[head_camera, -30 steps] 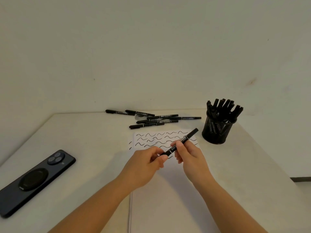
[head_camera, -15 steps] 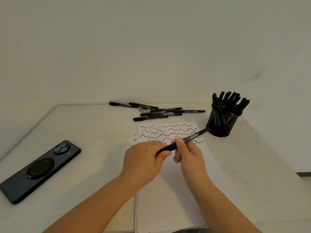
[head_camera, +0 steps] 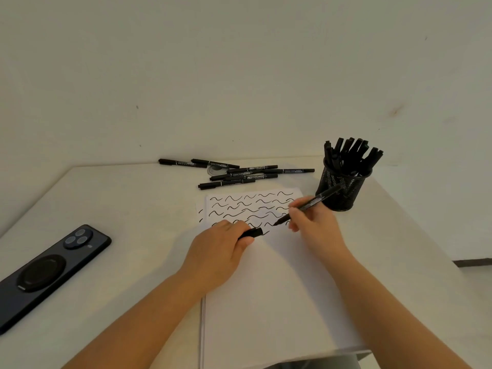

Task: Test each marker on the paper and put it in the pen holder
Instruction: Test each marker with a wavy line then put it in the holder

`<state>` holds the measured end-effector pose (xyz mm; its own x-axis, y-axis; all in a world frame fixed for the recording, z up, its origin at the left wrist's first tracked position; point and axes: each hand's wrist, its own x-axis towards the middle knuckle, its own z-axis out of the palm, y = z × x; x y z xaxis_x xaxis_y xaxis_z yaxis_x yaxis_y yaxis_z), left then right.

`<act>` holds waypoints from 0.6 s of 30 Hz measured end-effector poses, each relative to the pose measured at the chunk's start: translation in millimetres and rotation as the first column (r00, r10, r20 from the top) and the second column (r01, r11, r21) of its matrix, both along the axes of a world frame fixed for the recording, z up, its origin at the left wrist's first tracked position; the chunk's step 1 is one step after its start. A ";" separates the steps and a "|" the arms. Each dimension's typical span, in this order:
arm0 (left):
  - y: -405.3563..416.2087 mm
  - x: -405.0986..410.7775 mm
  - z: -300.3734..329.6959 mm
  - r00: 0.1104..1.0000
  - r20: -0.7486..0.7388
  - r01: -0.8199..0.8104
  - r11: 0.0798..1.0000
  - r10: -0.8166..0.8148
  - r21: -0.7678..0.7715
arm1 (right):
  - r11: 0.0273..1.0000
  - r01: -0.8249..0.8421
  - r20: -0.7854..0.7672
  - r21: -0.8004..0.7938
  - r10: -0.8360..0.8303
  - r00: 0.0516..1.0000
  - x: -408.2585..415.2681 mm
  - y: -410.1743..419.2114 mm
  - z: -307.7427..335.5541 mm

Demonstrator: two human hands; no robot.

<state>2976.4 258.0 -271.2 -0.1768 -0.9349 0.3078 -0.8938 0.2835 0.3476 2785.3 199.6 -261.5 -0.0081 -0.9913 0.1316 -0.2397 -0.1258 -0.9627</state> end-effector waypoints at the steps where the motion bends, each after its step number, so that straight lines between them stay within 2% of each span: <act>1: -0.5 0.4 -1.9 1.000 -0.017 0.002 1.000 -0.002 0.003 | 1.000 -0.018 -0.041 -0.010 0.018 0.999 1.9 1.3 -4.9; 6: 0.1 4.9 -7.2 0.996 -0.089 0.008 1.000 -0.006 0.016 | 0.999 0.018 -0.098 -0.033 -0.021 0.995 -4.8 1.0 -16.5; 12: 1.5 3.9 -7.3 0.994 -0.111 0.005 0.999 -0.001 0.034 | 0.996 -0.077 -0.123 -0.034 0.073 0.990 -1.5 2.5 -17.6; 18: 0.8 3.3 -7.4 0.993 -0.114 -0.011 0.999 0.017 0.051 | 0.993 0.070 -0.187 -0.090 -0.086 0.979 -12.2 -0.5 -19.2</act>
<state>2979.7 258.8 -278.6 -0.1298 -0.9517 0.2781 -0.8509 0.2509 0.4615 2773.1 199.1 -280.7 -0.0520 -0.9743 0.2192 -0.4293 -0.1764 -0.8858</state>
